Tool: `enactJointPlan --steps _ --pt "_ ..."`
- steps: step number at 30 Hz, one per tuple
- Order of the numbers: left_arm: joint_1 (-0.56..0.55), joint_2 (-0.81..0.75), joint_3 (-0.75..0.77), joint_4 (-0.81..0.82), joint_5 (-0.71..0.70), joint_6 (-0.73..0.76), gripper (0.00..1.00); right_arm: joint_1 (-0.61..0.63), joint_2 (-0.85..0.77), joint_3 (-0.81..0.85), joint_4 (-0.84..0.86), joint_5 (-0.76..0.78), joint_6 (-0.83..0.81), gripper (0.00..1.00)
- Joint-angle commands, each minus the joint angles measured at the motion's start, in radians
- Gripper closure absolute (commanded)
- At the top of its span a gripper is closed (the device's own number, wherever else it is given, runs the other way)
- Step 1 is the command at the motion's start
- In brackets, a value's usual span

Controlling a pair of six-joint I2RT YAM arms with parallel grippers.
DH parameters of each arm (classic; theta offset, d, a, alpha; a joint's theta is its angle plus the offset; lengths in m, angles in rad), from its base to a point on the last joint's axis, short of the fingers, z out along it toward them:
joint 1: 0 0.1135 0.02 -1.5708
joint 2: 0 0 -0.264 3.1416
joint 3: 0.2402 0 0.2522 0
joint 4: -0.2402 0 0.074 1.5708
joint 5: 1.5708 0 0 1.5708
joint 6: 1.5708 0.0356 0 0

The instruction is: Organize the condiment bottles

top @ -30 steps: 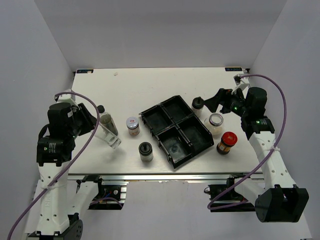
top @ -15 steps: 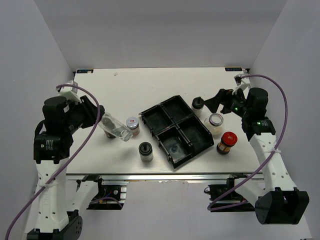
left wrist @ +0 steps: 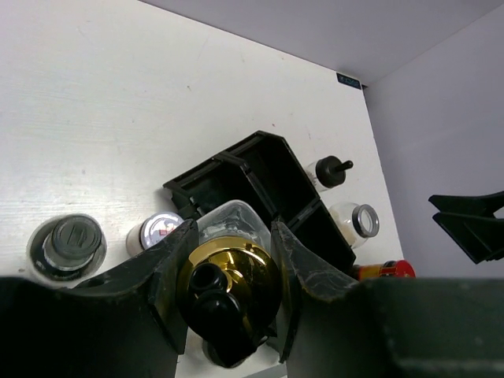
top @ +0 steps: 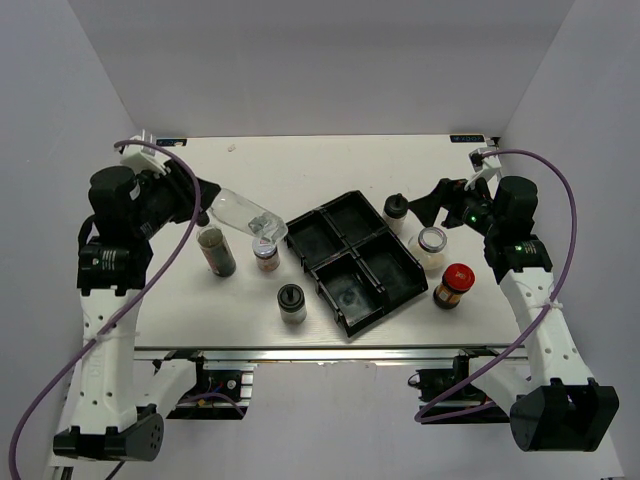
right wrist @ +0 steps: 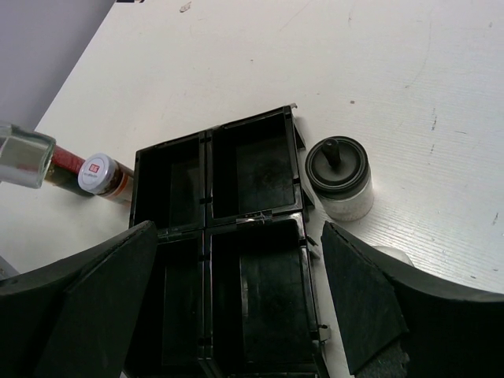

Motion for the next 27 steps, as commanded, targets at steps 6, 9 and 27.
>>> enactJointPlan --steps 6,9,27 --pt "-0.113 0.115 0.048 0.247 -0.034 -0.045 1.0 -0.003 -0.005 0.055 0.005 0.026 -0.03 0.11" --pt "-0.306 0.212 0.128 0.219 -0.204 0.008 1.0 -0.003 -0.007 0.055 0.002 0.041 -0.037 0.11" --pt "-0.546 0.709 0.502 0.316 -0.347 0.143 1.0 -0.003 -0.028 0.021 0.019 0.185 -0.028 0.11"
